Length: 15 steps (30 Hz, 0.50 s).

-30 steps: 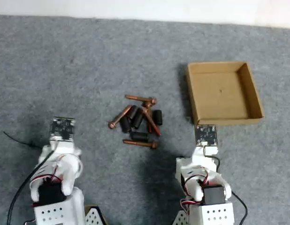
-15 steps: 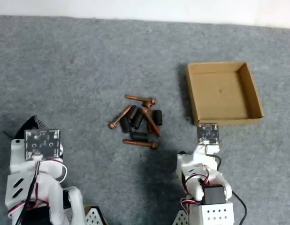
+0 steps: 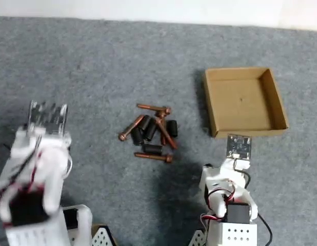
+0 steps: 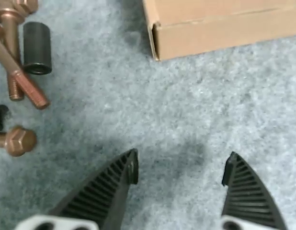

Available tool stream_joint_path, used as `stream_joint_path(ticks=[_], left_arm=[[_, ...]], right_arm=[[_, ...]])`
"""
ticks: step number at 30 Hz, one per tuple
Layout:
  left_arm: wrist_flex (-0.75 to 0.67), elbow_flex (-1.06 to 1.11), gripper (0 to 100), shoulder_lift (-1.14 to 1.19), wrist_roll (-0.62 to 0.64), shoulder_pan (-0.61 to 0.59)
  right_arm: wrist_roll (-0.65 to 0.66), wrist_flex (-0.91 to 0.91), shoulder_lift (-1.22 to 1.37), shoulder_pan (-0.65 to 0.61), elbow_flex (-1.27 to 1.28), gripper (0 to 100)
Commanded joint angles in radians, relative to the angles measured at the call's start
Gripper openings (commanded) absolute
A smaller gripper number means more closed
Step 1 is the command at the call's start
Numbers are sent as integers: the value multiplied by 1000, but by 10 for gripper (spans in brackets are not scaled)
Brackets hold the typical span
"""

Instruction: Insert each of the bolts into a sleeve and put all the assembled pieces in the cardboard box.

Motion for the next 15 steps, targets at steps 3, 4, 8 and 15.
stream_joint_path(ticks=[3,4,8,15], left_arm=[[-5,-82,63,334,-6,102],[-5,-82,64,366,14,120],[-43,-77,66,492,114,186],[-187,28,66,661,198,286]], right_arm=[[-3,-16,-2,10,153,274],[-2,-16,-2,10,153,274],[-2,-16,-2,10,153,274],[-2,-21,-4,5,153,274]])
